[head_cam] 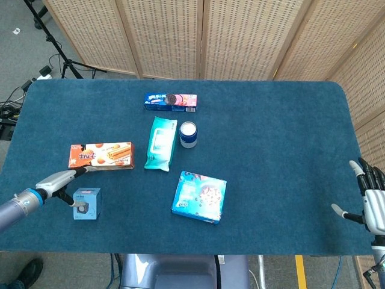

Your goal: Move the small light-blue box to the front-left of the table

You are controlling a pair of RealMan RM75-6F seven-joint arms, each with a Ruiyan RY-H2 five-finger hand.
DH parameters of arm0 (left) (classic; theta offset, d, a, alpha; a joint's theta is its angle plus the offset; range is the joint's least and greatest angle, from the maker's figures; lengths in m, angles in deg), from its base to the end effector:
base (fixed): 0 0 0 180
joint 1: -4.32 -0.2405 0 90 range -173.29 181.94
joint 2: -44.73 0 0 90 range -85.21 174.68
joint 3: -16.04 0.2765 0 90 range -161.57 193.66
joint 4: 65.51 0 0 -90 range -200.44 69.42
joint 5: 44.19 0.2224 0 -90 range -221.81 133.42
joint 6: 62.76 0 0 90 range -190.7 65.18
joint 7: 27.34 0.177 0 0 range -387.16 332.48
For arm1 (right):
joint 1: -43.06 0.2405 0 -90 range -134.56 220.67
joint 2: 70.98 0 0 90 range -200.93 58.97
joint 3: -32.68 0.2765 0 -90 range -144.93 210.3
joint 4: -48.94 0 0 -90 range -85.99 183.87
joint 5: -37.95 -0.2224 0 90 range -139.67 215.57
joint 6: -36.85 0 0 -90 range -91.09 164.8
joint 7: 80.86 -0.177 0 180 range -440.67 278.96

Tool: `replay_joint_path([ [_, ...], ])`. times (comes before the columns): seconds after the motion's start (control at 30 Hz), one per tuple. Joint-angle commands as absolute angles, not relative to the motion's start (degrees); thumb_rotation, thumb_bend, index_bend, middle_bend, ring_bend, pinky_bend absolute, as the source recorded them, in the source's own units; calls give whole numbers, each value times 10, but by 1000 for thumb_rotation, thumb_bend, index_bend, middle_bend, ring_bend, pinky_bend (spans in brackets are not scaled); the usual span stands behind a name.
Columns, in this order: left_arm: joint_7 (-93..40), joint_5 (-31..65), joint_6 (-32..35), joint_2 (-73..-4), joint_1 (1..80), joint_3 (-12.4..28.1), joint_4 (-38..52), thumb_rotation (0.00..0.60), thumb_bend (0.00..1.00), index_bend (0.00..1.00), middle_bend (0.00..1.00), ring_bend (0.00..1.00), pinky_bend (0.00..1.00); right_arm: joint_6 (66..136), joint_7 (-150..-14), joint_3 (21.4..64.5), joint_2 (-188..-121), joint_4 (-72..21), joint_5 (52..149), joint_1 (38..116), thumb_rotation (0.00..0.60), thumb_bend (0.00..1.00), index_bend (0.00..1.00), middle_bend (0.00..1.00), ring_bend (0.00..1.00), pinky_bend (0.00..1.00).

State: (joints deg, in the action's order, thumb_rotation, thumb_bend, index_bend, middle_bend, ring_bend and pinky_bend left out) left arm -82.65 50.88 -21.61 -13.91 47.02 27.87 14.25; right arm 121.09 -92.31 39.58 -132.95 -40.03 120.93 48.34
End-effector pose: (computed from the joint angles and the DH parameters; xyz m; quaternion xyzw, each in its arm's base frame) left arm -0.3196 0.3512 0.0977 -0.6817 -0.6219 -0.2391 0.3024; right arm -0.3487 -0.2354 0.1910 0.5433 -0.4080 0.4363 0.5899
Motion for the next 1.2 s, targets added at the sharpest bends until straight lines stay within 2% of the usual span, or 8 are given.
replay_joint_path([
  [0.03, -780, 486, -175, -150, 440, 259, 136, 600, 202, 0, 0, 0, 0, 1212, -925, 396, -1329, -401, 1210, 483, 600, 0, 0, 0, 0, 0],
  [0.27, -712, 500, -111, -137, 407, 263, 168, 600, 183, 0, 0, 0, 0, 1214, -932, 397, -1327, -400, 1209, 481, 600, 0, 0, 0, 0, 0],
  [0.4, -604, 496, -74, -140, 371, 267, 191, 600, 173, 0, 0, 0, 0, 1214, -936, 396, -1326, -399, 1210, 481, 600, 0, 0, 0, 0, 0],
  [0.57, -484, 440, -50, -181, 324, 255, 207, 600, 161, 0, 0, 0, 0, 1216, -943, 396, -1324, -397, 1212, 480, 600, 0, 0, 0, 0, 0],
  [0.9, -413, 364, -49, -229, 300, 218, 202, 600, 168, 0, 0, 0, 4, 1214, -948, 396, -1323, -394, 1213, 480, 600, 0, 0, 0, 0, 0],
  [1.0, -403, 351, -55, -238, 300, 209, 205, 600, 179, 0, 0, 0, 50, 1213, -947, 396, -1324, -395, 1213, 481, 600, 0, 0, 0, 0, 0],
  [1.07, -396, 348, -56, -241, 300, 206, 206, 600, 187, 37, 20, 15, 126, 1212, -947, 396, -1324, -395, 1212, 481, 600, 0, 0, 0, 0, 0],
  [1.2, -378, 337, -45, -254, 294, 195, 203, 600, 206, 201, 199, 167, 252, 1210, -948, 397, -1324, -394, 1210, 482, 600, 0, 0, 0, 0, 0],
])
